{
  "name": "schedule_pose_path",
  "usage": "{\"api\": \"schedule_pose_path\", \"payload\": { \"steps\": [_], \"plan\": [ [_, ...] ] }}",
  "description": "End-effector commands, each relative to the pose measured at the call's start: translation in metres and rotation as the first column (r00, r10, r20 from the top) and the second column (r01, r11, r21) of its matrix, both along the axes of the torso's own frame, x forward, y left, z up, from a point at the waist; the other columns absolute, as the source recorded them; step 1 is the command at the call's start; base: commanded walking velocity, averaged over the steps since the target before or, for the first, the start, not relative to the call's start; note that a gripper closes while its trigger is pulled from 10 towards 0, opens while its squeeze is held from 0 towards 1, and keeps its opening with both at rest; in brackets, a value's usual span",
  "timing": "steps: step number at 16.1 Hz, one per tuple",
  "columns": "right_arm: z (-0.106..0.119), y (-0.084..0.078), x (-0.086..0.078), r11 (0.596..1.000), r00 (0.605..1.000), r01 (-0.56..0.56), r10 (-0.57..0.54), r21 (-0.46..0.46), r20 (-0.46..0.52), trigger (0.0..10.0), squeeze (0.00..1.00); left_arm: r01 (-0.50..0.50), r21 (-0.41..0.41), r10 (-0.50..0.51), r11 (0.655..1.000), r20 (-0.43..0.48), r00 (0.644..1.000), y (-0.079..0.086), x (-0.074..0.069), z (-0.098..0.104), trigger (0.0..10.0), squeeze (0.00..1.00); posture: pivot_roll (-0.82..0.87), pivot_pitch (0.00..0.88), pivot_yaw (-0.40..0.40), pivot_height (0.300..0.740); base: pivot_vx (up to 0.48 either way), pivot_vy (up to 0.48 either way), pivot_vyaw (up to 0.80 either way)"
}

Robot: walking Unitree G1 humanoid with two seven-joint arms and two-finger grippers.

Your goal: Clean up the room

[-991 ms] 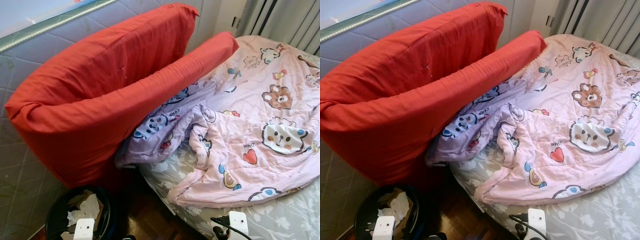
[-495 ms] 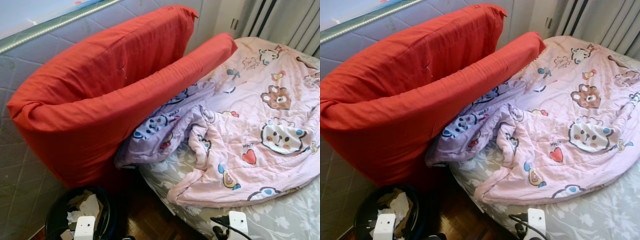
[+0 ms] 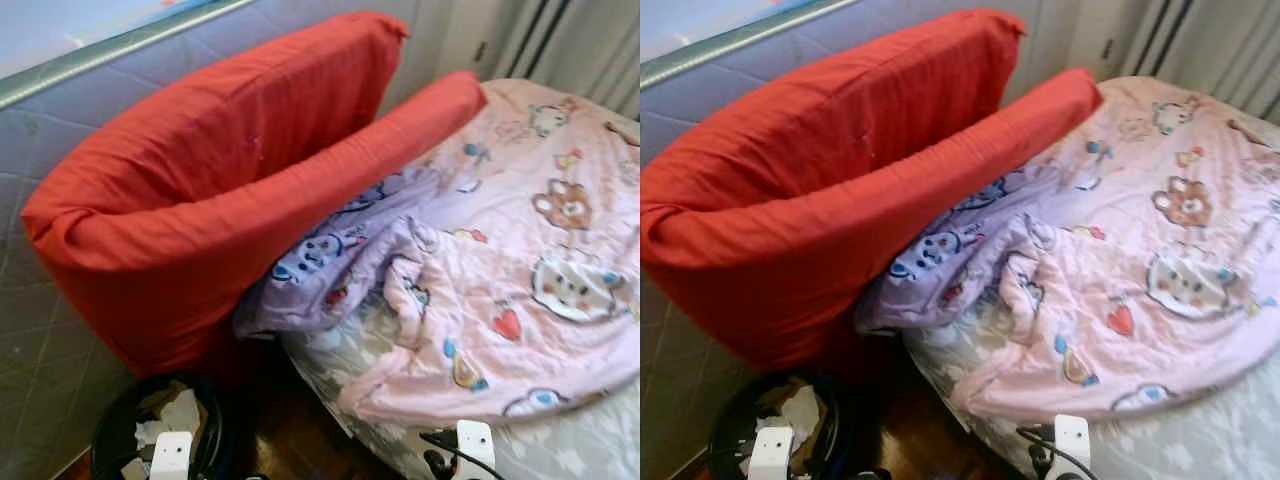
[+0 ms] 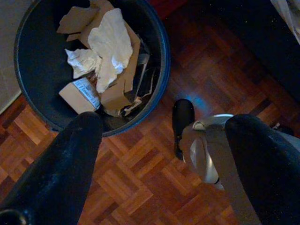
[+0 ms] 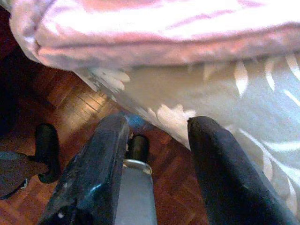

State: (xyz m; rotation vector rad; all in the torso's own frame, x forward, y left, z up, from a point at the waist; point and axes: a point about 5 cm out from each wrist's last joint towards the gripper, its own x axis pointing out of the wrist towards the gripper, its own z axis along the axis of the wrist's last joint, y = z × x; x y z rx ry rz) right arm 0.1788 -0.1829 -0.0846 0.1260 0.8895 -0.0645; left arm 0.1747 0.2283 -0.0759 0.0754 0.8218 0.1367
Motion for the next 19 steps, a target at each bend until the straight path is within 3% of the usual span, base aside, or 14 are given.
{"api": "schedule_pose_path", "payload": {
  "steps": [1,9,11,15,19],
  "plan": [
    [-0.002,0.001,-0.004,1.000,1.000,0.015,-0.015,0.009,-0.008,10.0,0.00,0.002,0.002,-0.002,1.000,-0.022,1.000,0.001,-0.008,-0.003,10.0,0.00,0.15,0.191,-0.024,0.740,0.251,0.000,0.00],
    [-0.001,0.001,-0.002,1.000,1.000,0.015,-0.015,0.010,0.001,10.0,0.00,0.005,0.021,-0.005,1.000,-0.014,1.000,0.004,-0.009,-0.003,10.0,0.00,0.15,0.193,-0.025,0.740,0.159,0.000,0.00],
    [0.001,0.001,0.002,1.000,0.999,0.017,-0.018,0.013,0.029,10.0,0.00,-0.001,0.031,-0.001,1.000,0.043,0.999,0.008,0.001,0.004,10.0,0.00,0.16,0.200,-0.028,0.740,0.000,0.000,0.00],
    [0.016,0.003,0.027,0.999,0.988,0.026,-0.032,0.044,0.152,10.0,0.00,0.003,0.032,-0.011,0.999,0.255,0.967,0.014,0.038,0.032,10.0,0.00,0.16,0.212,-0.030,0.740,0.000,0.000,0.00],
    [0.016,0.005,0.027,0.998,0.988,0.046,-0.053,0.053,0.145,10.0,0.00,0.009,0.031,-0.015,0.999,0.223,0.975,0.011,0.034,0.028,10.0,0.00,0.16,0.206,-0.026,0.740,0.000,0.000,0.00]
  ]
}}
